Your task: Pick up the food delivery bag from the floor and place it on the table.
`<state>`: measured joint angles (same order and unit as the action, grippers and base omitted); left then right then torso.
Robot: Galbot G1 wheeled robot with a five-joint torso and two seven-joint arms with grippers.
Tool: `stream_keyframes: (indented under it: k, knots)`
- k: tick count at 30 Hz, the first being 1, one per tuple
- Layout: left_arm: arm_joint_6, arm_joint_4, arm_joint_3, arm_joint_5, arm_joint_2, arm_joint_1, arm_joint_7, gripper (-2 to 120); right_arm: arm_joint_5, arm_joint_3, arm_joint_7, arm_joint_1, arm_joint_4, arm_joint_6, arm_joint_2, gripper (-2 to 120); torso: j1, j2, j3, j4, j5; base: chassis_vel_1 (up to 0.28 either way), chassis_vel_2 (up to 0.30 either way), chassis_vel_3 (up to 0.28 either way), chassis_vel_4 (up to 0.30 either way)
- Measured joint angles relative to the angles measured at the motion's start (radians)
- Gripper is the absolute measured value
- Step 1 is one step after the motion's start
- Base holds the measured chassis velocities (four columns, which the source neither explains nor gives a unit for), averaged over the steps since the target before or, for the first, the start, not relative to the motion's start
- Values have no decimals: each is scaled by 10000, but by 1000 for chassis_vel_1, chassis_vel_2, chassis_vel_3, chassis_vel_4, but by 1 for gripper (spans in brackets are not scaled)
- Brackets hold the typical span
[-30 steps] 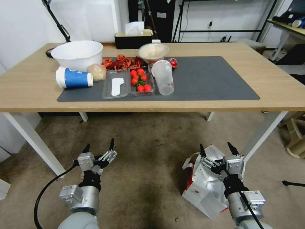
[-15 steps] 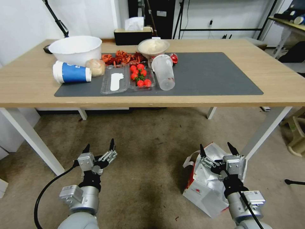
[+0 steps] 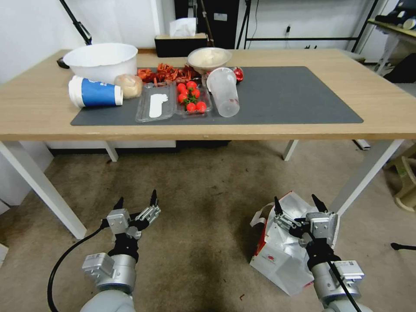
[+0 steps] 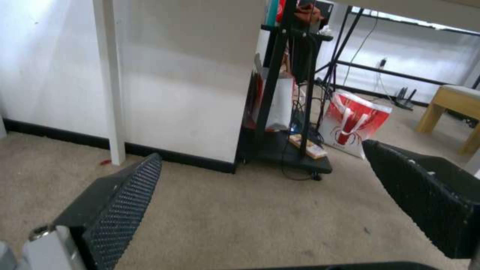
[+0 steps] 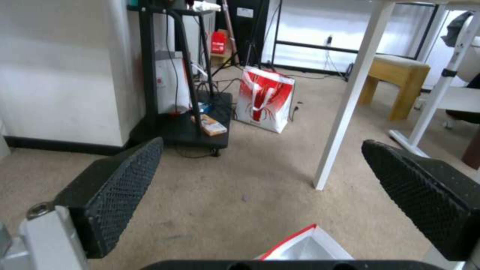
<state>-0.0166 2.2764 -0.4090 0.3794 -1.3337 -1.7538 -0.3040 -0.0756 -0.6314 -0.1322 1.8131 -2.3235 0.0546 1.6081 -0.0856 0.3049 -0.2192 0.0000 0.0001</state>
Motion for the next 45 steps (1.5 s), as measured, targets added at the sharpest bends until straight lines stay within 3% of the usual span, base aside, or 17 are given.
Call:
stream_keyframes:
  k: [45]
  knots:
    - [-5, -235, 57, 9, 38, 114, 16, 100, -5, -21, -40, -109, 254, 47, 0, 100, 404, -1736, 1329, 0, -1, 0, 0, 0, 0]
